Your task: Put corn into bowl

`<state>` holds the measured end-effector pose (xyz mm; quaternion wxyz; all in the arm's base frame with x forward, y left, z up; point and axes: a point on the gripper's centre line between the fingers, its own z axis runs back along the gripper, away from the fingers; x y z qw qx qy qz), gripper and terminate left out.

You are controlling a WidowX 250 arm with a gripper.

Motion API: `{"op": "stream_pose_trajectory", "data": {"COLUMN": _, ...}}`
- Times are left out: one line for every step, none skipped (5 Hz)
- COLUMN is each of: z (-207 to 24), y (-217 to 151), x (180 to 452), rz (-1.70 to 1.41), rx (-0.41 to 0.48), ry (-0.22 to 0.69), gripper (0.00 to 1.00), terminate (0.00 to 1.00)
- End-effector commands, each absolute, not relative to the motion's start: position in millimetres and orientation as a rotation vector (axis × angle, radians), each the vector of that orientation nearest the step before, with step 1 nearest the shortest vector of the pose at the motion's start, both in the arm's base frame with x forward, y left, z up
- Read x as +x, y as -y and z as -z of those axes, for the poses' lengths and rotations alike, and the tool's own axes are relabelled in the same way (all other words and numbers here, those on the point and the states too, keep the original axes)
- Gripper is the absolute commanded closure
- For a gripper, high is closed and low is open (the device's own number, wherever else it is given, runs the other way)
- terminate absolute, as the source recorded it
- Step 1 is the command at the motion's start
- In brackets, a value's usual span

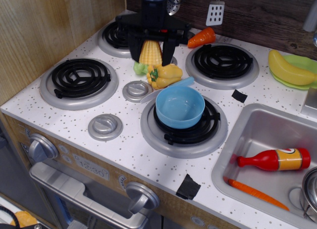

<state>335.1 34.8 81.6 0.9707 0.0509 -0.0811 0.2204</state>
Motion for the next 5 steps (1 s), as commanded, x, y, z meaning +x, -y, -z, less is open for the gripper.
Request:
{"op": "stream_pose_trajectory", "data": {"z": -87, "y": 18, "x": 327, "rz": -0.534, "rx": 0.090, "ry": 0.215, "gripper": 1.00, "terminate": 0.00}}
{"op": "stream_pose_trajectory", "data": {"z": -74, "y": 26, "x": 322, "rz": -0.568, "rx": 0.047, "ry": 0.264, "gripper": 0.00, "terminate": 0.00}}
{"op": "stream_pose_trajectory", "data": {"z": -74, "y": 26, "x": 322, "rz": -0.568, "rx": 0.047, "ry": 0.264, "gripper": 0.00, "terminate": 0.00}}
{"op": "stream_pose_trajectory", "data": {"z": -74, "y": 26, "x": 322, "rz": -0.568, "rx": 0.047, "ry": 0.264, "gripper": 0.00, "terminate": 0.00}}
{"op": "stream_pose_trajectory", "data": {"z": -74, "y": 26, "x": 322, "rz": -0.568, "rx": 0.047, "ry": 0.264, "gripper": 0.00, "terminate": 0.00}}
